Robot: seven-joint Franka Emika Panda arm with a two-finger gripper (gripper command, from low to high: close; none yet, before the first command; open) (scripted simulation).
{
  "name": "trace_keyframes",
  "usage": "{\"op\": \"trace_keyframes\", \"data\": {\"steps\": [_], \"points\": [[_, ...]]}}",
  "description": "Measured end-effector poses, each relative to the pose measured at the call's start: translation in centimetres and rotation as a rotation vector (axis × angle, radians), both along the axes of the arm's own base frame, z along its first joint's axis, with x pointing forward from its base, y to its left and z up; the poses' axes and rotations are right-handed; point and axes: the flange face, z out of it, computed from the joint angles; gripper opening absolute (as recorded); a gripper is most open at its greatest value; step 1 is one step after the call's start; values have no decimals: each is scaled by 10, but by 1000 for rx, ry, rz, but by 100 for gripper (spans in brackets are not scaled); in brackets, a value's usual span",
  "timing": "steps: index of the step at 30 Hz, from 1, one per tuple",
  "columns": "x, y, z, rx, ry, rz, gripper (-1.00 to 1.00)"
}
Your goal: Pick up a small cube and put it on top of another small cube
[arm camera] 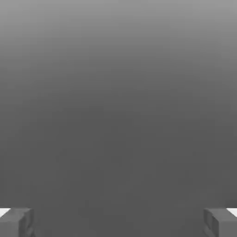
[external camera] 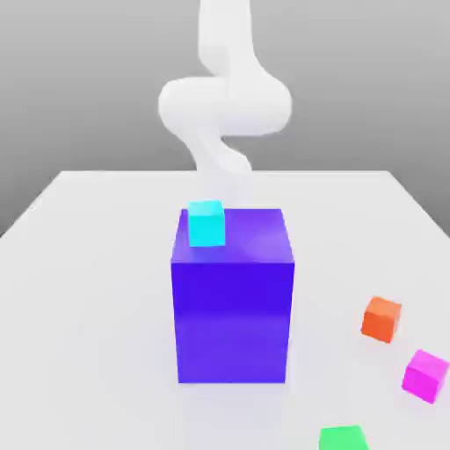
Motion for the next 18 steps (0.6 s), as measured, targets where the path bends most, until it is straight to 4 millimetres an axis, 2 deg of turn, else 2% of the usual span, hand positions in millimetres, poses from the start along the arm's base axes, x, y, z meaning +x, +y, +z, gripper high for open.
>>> {"op": "trace_keyframes", "data": {"steps": [4,9,14,18], "points": [[45,42,-64,-68,110,87,0],[80,96,-149,-141,238,208,0],[91,150,-240,-203,362,343,0],[81,197,-315,-245,458,471,0]]}}
